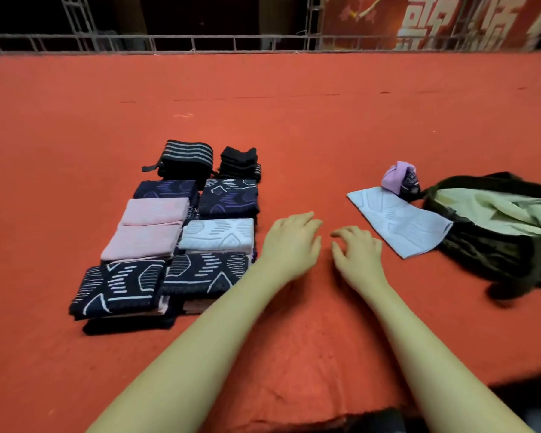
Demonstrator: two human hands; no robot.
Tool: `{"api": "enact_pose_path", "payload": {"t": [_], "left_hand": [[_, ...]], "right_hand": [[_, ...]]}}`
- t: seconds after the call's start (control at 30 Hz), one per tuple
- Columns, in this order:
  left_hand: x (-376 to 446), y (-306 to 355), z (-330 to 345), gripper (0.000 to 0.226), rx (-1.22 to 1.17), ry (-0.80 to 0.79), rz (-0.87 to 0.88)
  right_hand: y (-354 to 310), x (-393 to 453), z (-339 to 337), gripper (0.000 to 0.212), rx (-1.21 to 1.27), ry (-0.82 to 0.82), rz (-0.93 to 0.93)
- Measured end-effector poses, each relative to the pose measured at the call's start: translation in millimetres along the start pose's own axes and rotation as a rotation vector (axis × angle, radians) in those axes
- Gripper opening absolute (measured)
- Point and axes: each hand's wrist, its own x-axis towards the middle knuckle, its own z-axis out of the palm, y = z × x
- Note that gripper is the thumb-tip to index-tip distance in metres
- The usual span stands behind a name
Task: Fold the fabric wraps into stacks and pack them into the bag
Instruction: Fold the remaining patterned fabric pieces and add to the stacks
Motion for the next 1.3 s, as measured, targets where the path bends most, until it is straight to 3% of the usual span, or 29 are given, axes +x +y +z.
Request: {"api": "enact_pose_path", "payload": {"t": [0.27, 0.5, 0.73, 0.87, 1.13, 1.3], "left_hand": [[49.0, 51.6, 84.0, 0.046, 0.012, -0.125, -0.006], [101.6, 43.8, 122.8, 0.049, 0.043, -0.182, 0.009], [133.7, 24.9, 145.0, 0.042, -0.036, -0.140, 0.200], [130.4, 13.9, 137.3, 0.027, -0.121, -0.042, 0.245], [66.0, -0.4, 96.6, 0.029, 0.133, 0.209, 0.411], [22.4, 4.1, 88.2, 0.029, 0.044, 0.274, 0.403]], "right_hand": [[82.6, 9.2, -6.8, 0.039, -0.195, 0.035, 0.239], [104.3, 41.5, 6.3, 0.029, -0.288, 0.079, 0.301], [111.3, 45.6, 11.6, 0.021, -0.207, 0.190, 0.232], [107.2, 37.5, 11.6, 0.026, -0.101, 0.379, 0.000], [95.1, 18.8, 0.1, 0.027, -0.025, 0.302, -0.253], [82.2, -8.2, -3.8, 0.029, -0.010, 0.268, -0.286]]}}
